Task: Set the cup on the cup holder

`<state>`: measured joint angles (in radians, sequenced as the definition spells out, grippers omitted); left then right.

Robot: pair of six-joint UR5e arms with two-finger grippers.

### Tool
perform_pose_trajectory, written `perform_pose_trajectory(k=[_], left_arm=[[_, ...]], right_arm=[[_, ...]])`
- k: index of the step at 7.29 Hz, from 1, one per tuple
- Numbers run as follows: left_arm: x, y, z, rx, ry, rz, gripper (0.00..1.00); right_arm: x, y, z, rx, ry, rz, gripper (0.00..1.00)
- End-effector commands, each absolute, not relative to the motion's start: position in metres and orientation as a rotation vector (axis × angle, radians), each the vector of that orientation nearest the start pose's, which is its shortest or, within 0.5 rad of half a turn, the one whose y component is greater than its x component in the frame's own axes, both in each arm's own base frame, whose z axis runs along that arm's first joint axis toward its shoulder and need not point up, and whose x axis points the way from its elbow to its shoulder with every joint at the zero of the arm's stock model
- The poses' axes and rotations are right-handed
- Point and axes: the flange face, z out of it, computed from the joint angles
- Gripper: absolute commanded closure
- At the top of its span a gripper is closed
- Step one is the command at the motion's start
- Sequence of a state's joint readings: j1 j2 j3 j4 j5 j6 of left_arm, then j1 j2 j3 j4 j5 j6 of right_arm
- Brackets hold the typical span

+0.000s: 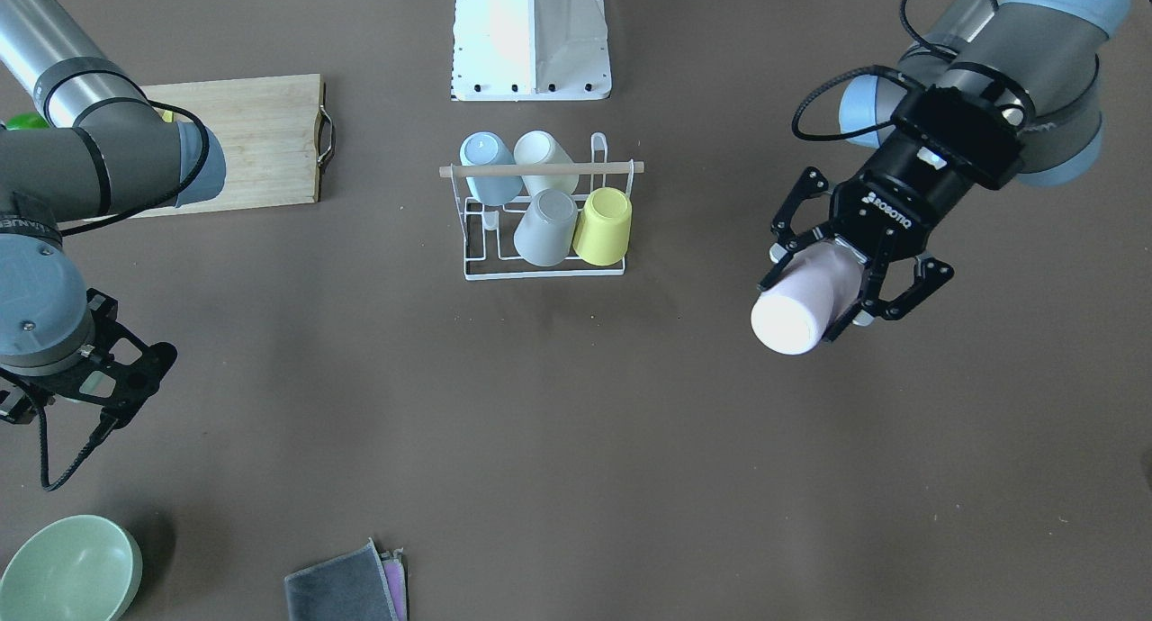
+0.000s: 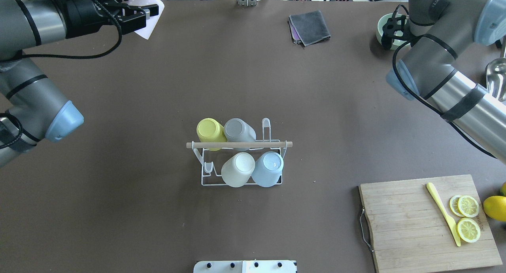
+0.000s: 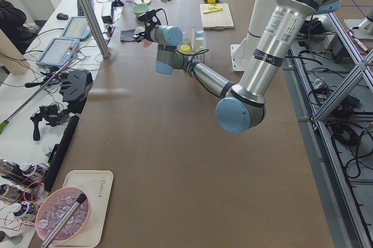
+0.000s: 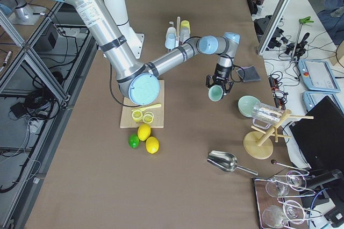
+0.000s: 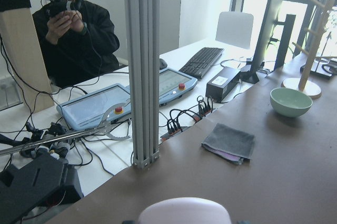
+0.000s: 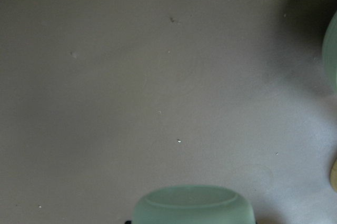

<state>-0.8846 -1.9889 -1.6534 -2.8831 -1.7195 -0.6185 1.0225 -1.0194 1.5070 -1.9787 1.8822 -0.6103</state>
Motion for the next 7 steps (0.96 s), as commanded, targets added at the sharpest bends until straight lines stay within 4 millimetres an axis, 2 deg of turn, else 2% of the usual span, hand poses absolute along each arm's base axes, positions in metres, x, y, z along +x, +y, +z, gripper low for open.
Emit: perform_pose_trajectory(k=[1, 2, 3, 4, 5, 6, 7], left_arm=[[0.347, -0.452, 0.230, 1.514, 1.326, -0.032, 1.00], [0.358, -0.409, 0.245, 1.523, 1.383, -0.080, 1.00], [0.338, -0.375, 0.246, 1.533, 1.447, -0.070, 1.00], [0.340, -0.353, 0.250, 1.568, 1.462, -0.017, 1.00], [0.353, -0.334, 0.257, 1.574, 1.481, 0.023, 1.00], [0.358, -0.327, 0.263, 1.615, 1.424, 0.073, 1.00], [0.370, -0.309, 0.259, 1.616, 1.422, 0.021, 1.00]], right_arm=[[-0.229, -0.599, 0.434, 0.136, -0.454, -1.112, 1.00], [-0.224, -0.590, 0.446, 0.110, -0.538, -1.073, 1.00], [-0.218, -0.578, 0.466, 0.040, -0.629, -0.950, 1.00], [-0.217, -0.568, 0.479, -0.025, -0.671, -0.824, 1.00], [-0.217, -0.566, 0.472, -0.017, -0.685, -0.800, 1.00], [-0.219, -0.567, 0.469, -0.009, -0.694, -0.798, 1.00], [-0.221, -0.570, 0.460, 0.063, -0.716, -0.820, 1.00]])
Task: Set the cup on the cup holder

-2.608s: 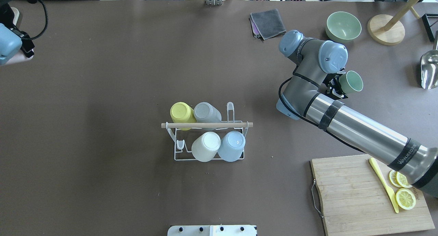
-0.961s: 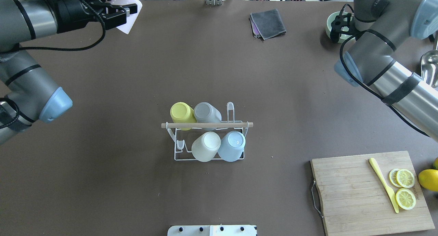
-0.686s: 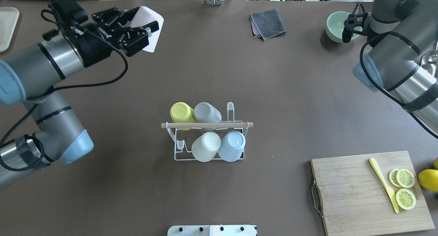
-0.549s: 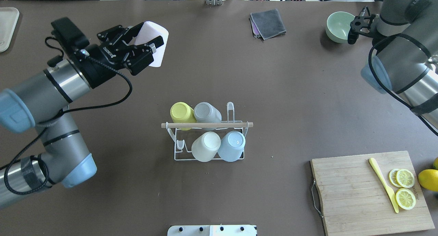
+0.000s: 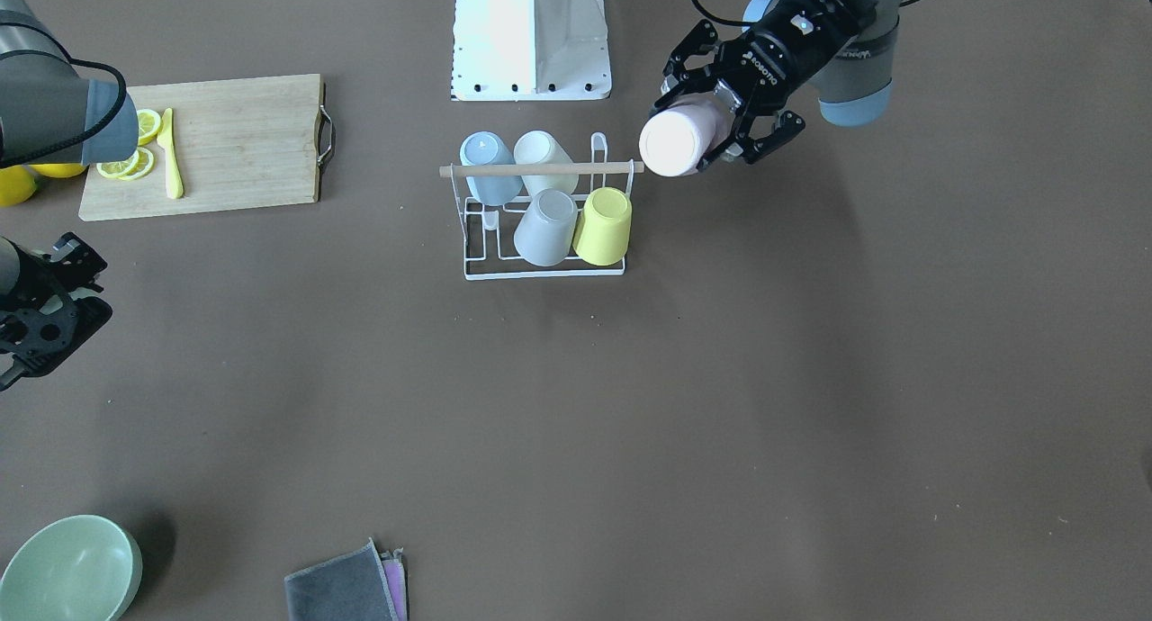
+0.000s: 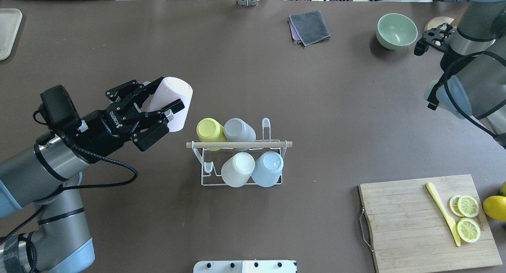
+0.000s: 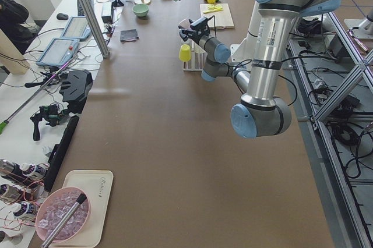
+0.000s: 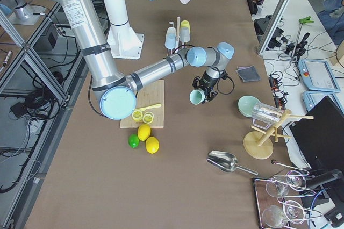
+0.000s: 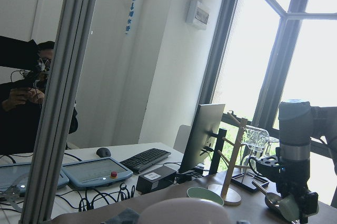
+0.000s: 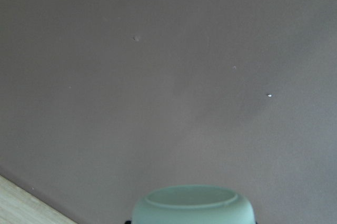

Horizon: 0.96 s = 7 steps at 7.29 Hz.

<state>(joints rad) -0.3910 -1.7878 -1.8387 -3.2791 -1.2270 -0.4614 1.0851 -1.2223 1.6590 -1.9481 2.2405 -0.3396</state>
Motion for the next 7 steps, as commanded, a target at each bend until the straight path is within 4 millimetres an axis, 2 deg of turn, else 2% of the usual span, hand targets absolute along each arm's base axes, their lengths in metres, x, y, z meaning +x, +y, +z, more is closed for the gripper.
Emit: perform_pose_trajectory(k=[1, 2, 3, 5, 7], left_arm=[[0.393, -0.281, 0.259, 1.619, 1.403, 0.063, 1.00], [0.408, -0.266, 0.255, 1.629, 1.378, 0.068, 1.00], [0.423, -0.256, 0.260, 1.641, 1.318, 0.084, 1.00], [0.434, -0.260, 0.262, 1.687, 1.211, 0.090, 1.00], [0.438, -0.262, 0.257, 1.700, 1.196, 0.086, 1.00]], right_arm=[[-0.216, -0.559, 0.453, 0.121, -0.737, -0.851, 1.00], [-0.213, -0.549, 0.427, 0.189, -0.769, -0.869, 1.00], [-0.213, -0.544, 0.409, 0.281, -0.784, -0.915, 1.00], [-0.219, -0.526, 0.412, 0.444, -0.904, -0.989, 1.00], [-0.219, -0.517, 0.376, 0.623, -1.015, -0.970, 1.00]])
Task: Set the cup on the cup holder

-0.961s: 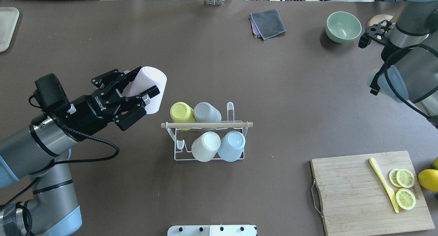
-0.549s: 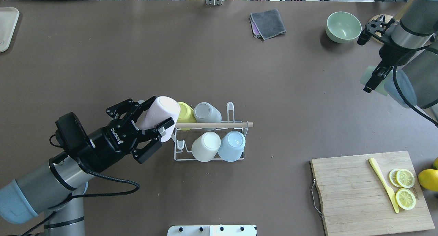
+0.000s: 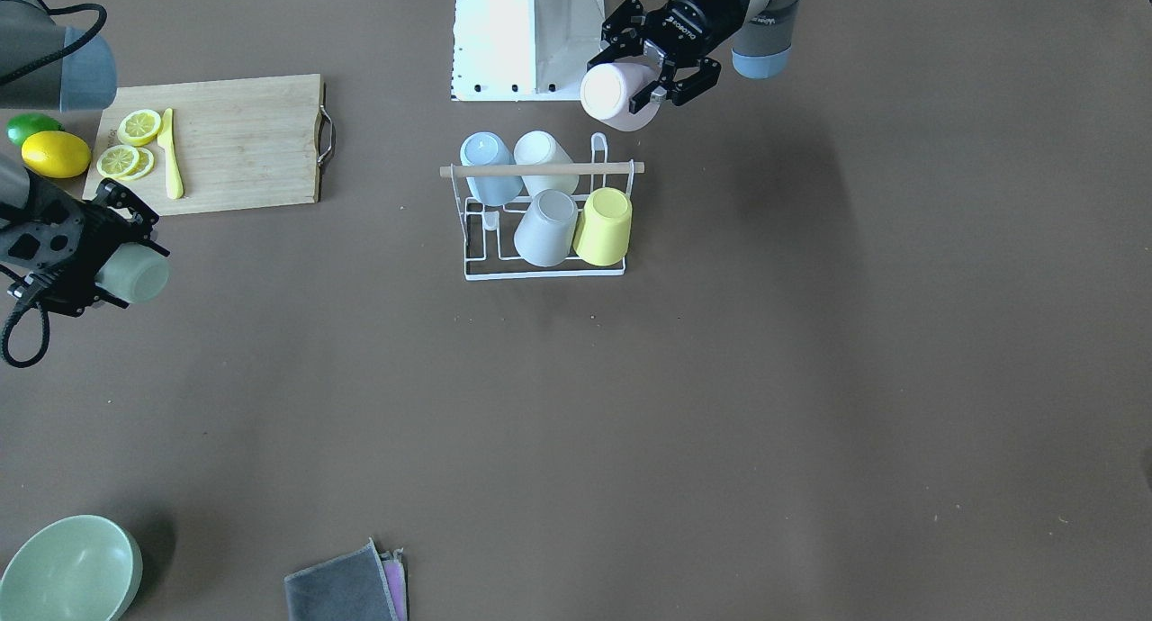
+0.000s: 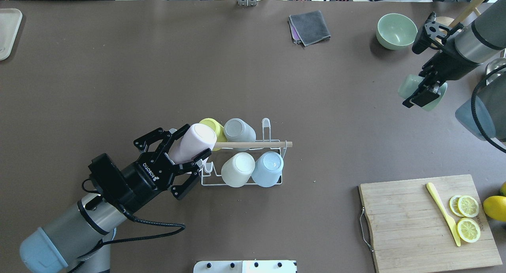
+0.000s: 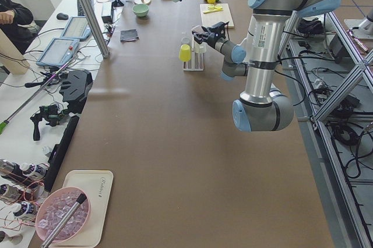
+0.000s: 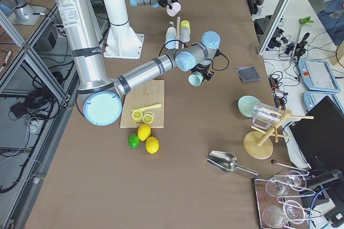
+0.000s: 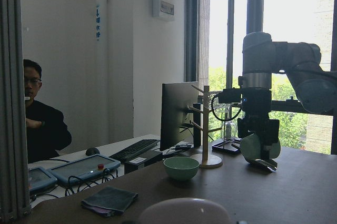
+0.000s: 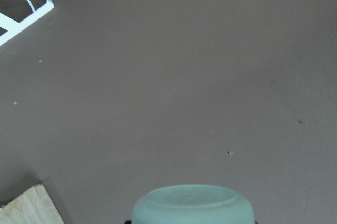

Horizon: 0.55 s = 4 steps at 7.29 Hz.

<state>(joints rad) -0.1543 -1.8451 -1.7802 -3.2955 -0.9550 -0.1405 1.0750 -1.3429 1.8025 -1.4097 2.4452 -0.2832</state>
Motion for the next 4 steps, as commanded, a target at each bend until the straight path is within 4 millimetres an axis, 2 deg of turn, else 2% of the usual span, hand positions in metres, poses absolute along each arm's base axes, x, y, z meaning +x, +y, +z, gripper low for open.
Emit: perform_pose_trajectory(k=[1, 2, 3, 4], left_arm=[[0.444, -0.263, 0.259, 1.698, 1.185, 0.094, 1.00], [0.457, -0.265, 0.259, 1.693, 1.179, 0.100, 1.00], [0.461, -0.266, 0.258, 1.694, 1.177, 0.102, 1.00], [0.467, -0.267, 0.257, 1.692, 1.177, 0.102, 1.00]], right_arm=[[-0.218, -0.512, 0.354, 0.720, -1.067, -0.909, 1.00], [-0.217, -0.503, 0.334, 0.819, -1.125, -0.860, 1.00], [-0.212, -0.497, 0.323, 0.937, -1.157, -0.819, 1.00], [-0.217, -0.484, 0.310, 1.004, -1.231, -0.732, 1.00]])
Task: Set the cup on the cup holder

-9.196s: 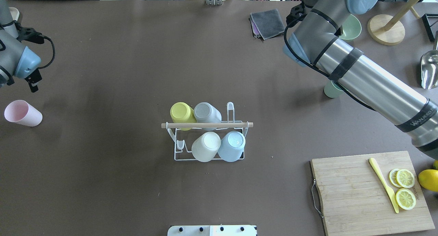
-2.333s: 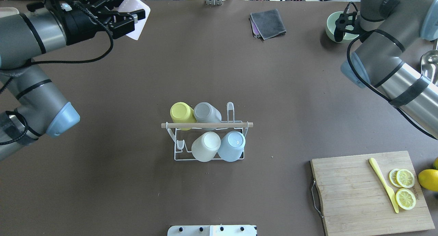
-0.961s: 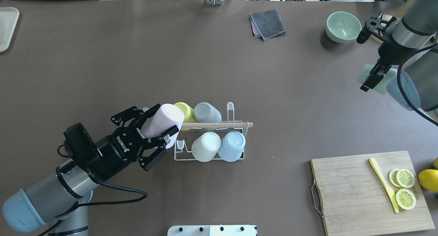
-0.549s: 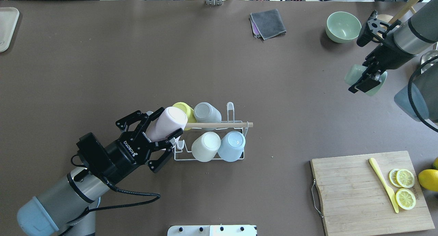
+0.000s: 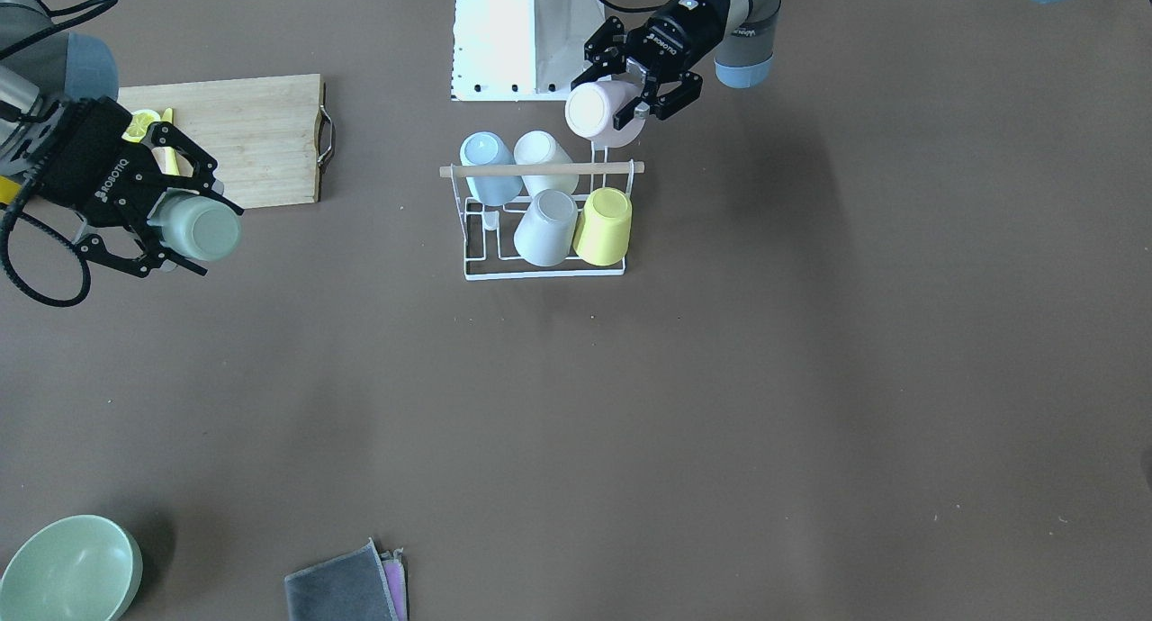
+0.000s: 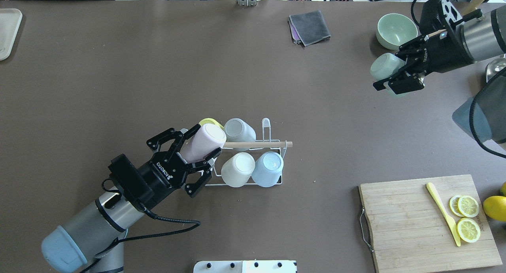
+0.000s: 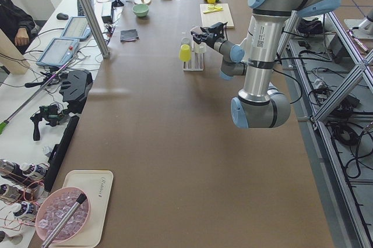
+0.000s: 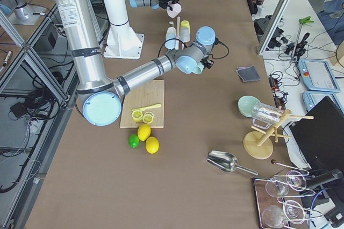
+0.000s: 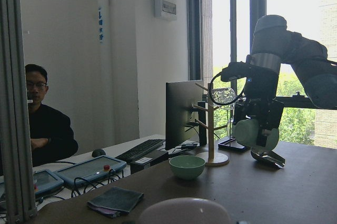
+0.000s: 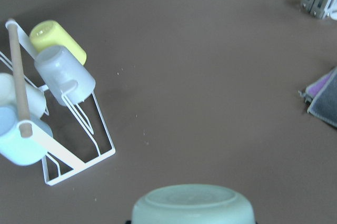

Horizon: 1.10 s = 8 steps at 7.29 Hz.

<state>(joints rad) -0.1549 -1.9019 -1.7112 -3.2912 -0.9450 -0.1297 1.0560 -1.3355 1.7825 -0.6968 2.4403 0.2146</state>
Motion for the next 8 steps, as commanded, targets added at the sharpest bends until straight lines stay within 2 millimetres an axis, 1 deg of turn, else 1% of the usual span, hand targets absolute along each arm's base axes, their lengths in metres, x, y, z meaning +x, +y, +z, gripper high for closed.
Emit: perform_pose_trajectory(k=[1, 2, 3, 4, 5, 6, 7, 8], left_arm=[[0.468, -0.267, 0.259, 1.692, 1.177, 0.105, 1.00], [0.467, -0.266, 0.258, 1.692, 1.181, 0.101, 1.00], [0.468, -0.266, 0.260, 1.692, 1.179, 0.102, 1.00], [0.468, -0.265, 0.260, 1.692, 1.183, 0.103, 1.00], [0.469, -0.264, 0.260, 1.689, 1.184, 0.106, 1.00], [0.470, -0.261, 0.260, 1.686, 1.190, 0.110, 1.00], [0.473, -0.258, 0.261, 1.679, 1.195, 0.116, 1.00], [0.479, -0.255, 0.266, 1.671, 1.190, 0.127, 1.00]], right_arm=[[-0.244, -0.469, 0.292, 1.089, -1.301, -0.642, 1.00], [-0.264, -0.463, 0.261, 1.154, -1.353, -0.559, 1.00], [-0.267, -0.467, 0.235, 1.234, -1.353, -0.516, 1.00], [-0.261, -0.465, 0.210, 1.320, -1.345, -0.461, 1.00], [-0.271, -0.447, 0.190, 1.393, -1.352, -0.381, 1.00], [-0.292, -0.433, 0.187, 1.404, -1.364, -0.360, 1.00], [-0.314, -0.421, 0.191, 1.431, -1.382, -0.330, 1.00], [-0.338, -0.403, 0.198, 1.489, -1.361, -0.326, 1.00]])
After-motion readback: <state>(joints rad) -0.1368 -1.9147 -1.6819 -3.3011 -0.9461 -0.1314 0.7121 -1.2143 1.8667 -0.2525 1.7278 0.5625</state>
